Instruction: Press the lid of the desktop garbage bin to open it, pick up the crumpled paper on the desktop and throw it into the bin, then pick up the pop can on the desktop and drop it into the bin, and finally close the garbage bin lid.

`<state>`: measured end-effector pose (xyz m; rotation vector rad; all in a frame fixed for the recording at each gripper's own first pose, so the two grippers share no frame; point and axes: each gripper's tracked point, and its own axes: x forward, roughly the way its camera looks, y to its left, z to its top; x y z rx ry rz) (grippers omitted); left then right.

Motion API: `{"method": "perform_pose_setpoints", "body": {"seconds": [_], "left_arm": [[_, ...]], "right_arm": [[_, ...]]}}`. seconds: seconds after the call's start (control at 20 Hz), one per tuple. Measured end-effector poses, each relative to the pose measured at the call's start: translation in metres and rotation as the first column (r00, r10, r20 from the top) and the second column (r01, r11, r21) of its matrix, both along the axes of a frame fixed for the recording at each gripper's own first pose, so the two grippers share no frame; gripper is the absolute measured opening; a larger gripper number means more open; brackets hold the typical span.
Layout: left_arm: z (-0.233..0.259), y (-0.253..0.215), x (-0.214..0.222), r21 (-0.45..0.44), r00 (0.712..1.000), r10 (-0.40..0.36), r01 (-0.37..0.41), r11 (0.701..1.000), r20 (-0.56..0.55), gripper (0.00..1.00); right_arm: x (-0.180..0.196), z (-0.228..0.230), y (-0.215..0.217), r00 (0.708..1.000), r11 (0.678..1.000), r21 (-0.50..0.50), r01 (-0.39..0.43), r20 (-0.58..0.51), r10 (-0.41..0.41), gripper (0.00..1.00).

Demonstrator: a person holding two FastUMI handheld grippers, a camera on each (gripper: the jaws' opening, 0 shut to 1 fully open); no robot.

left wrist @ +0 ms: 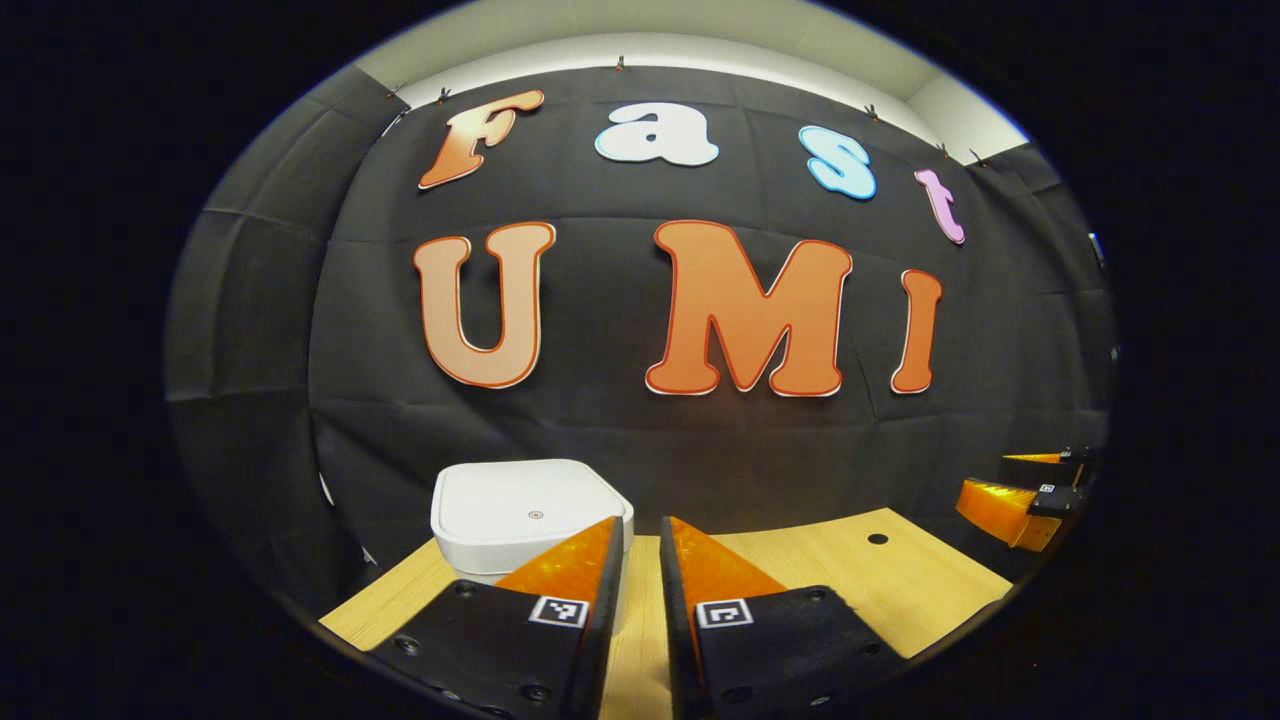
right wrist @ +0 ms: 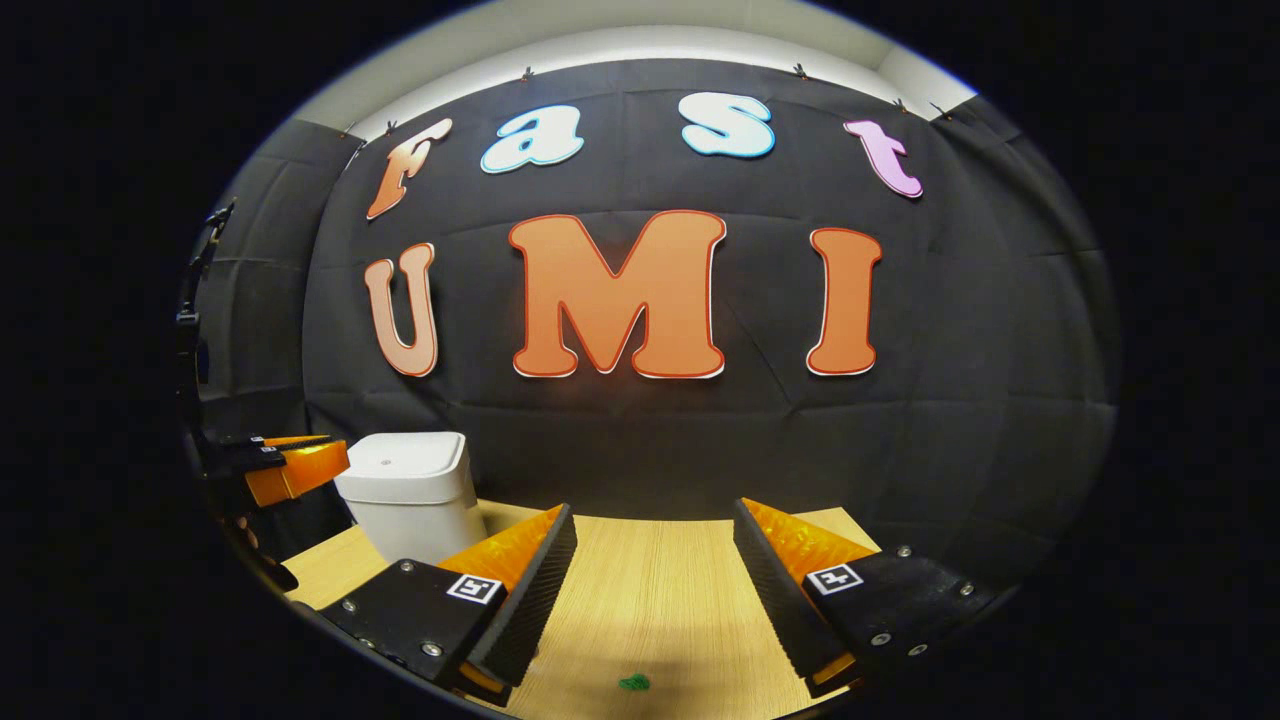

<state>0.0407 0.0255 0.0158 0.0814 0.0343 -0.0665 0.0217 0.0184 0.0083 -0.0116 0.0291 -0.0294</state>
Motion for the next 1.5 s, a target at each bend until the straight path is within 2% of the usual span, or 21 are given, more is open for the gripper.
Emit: {"method": "perform_pose_setpoints", "body": {"seconds": [0.2, 0.35, 0.65, 0.85, 1.0, 1.2, 1.5], "left_arm": [[0.009, 0.012, 0.009, 0.043, 1.0, 0.028, -0.028, 0.999, -0.001, 0.0], [0.017, 0.018, 0.021, 0.043, 0.999, 0.005, -0.003, 0.999, -0.033, 0.0], [0.016, 0.054, 0.068, 0.012, 0.984, -0.002, 0.004, 1.0, -0.181, 0.0], [-0.003, 0.074, 0.096, 0.021, 0.953, -0.004, 0.011, 1.0, -0.302, 0.0], [-0.009, 0.084, 0.111, 0.088, 0.943, -0.001, 0.033, 0.996, -0.334, 0.0], [-0.035, 0.088, 0.123, 0.084, 0.909, -0.02, 0.06, 0.995, -0.416, 0.0], [-0.06, 0.106, 0.137, 0.07, 0.877, -0.003, 0.041, 0.997, -0.48, 0.0]], "right_arm": [[0.005, -0.002, 0.0, 1.0, 1.0, -0.005, -0.008, -0.014, 0.008, 0.95], [0.01, -0.002, -0.003, 1.0, 1.0, 0.003, -0.009, -0.023, 0.009, 0.95], [0.025, -0.002, -0.011, 1.0, 1.0, -0.021, 0.004, -0.029, -0.005, 0.95], [0.033, -0.006, -0.008, 0.998, 1.0, 0.008, -0.01, -0.058, 0.011, 0.95], [0.035, -0.012, 0.001, 0.996, 1.0, 0.009, -0.02, -0.082, 0.021, 0.95], [0.037, -0.023, 0.009, 0.993, 0.999, -0.001, -0.035, -0.113, 0.035, 0.95], [0.041, -0.034, 0.006, 0.988, 1.0, -0.014, -0.021, -0.15, 0.019, 0.95]]}}
